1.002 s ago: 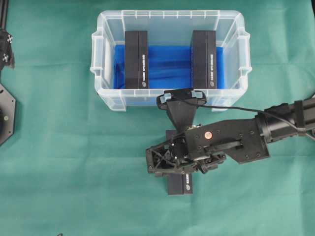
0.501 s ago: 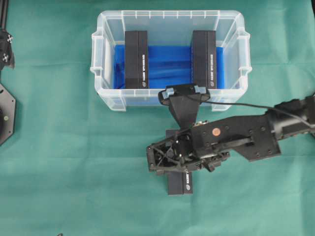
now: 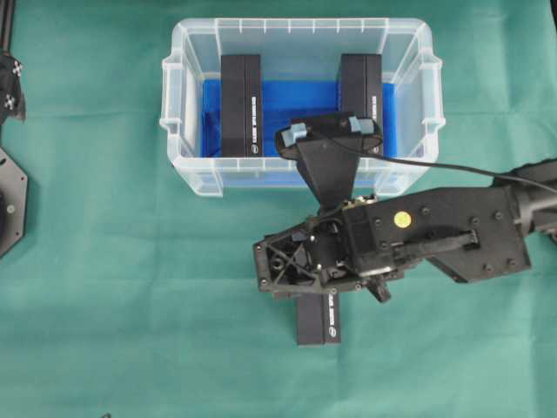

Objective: Take out the box from the case.
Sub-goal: 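Carry the box toward the front and lower it onto the tablecloth, then open the right gripper, release the box, and retract right arm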

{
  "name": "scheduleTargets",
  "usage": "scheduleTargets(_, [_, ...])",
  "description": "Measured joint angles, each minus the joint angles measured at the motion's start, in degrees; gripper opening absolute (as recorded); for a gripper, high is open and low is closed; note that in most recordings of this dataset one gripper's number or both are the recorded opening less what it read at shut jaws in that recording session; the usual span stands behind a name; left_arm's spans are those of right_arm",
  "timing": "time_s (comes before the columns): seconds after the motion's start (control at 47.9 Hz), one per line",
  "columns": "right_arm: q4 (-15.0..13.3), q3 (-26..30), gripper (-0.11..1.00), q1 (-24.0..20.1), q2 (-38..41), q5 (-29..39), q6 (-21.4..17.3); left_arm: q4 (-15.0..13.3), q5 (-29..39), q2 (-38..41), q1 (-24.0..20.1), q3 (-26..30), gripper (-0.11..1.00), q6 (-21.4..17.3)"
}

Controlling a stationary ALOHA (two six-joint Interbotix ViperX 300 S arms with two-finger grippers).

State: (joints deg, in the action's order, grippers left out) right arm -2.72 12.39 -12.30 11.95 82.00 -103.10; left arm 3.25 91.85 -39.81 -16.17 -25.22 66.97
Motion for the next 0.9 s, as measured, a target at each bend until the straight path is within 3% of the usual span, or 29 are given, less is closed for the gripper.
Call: scheduleTargets(0.897, [-1.05,1.85,0.88,-0.62,0.0,6.24,-0.18,0.0,-0.18,0.0,0.0,0.0,0.95,0.0])
